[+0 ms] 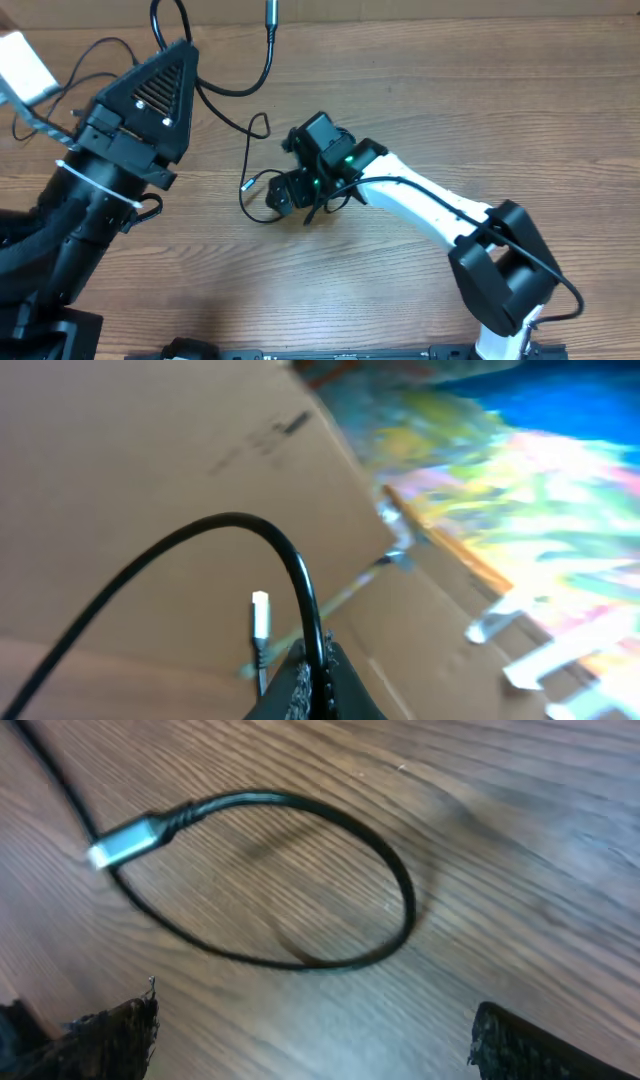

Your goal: Untangle cables

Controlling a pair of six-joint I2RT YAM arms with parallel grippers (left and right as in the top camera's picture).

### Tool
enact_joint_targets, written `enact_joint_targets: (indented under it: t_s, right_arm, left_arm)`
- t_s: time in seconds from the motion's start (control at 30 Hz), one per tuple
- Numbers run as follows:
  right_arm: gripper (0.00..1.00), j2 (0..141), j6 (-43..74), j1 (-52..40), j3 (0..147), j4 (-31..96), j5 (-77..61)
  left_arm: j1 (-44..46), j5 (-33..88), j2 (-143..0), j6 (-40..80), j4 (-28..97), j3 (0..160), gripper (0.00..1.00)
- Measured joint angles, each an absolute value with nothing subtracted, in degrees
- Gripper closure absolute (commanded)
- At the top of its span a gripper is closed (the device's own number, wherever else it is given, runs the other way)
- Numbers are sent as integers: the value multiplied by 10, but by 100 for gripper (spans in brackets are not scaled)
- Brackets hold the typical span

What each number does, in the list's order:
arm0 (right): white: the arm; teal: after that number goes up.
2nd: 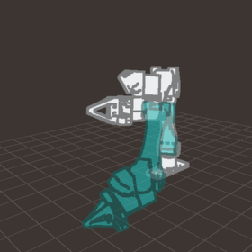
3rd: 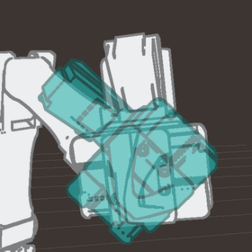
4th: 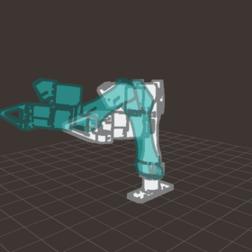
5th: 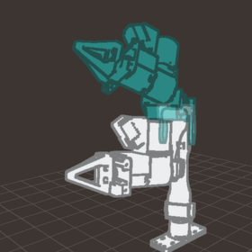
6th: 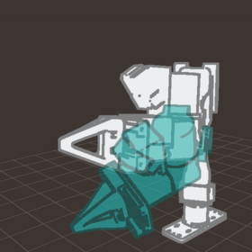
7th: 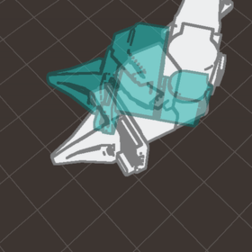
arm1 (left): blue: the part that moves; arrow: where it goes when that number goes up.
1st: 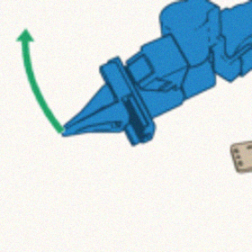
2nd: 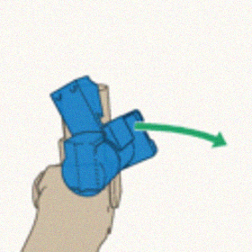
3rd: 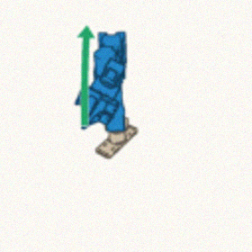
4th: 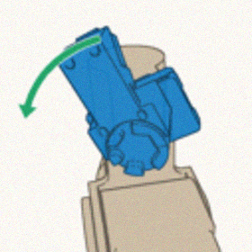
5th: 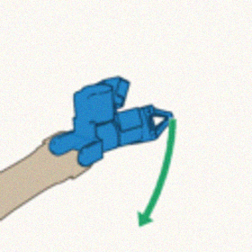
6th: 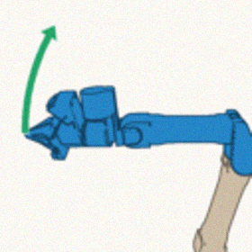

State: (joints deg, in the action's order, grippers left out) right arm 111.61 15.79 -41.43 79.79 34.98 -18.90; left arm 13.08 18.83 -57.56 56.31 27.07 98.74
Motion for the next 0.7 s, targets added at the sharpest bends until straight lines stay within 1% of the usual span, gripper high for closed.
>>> enact_joint_targets:
  t_s: [0.1, 0.27, 0.5, 0.53, 0.63, 0.67, 0.7]
  right_arm:
    - [0, 1127, 147, -420, 798, 329, -186]
    - [0, 1129, 138, -420, 797, 293, -146]
    - [0, 1157, 134, -420, 798, 252, -83]
    - [3, 1160, 134, -420, 798, 248, -79]
    - [40, 1168, 133, -420, 798, 238, -71]
    - [50, 1170, 134, -420, 798, 237, -70]
    - [68, 1172, 132, -420, 798, 236, -69]
  left_arm:
    - [131, 213, -575, 585, 240, 987, 96]
    - [131, 237, -575, 616, 236, 988, 96]
    - [131, 247, -575, 629, 236, 988, 96]
    - [131, 247, -575, 629, 236, 988, 96]
    - [131, 247, -575, 629, 236, 988, 96]
    - [131, 247, -575, 629, 236, 988, 96]
    - [131, 247, -575, 629, 236, 988, 96]
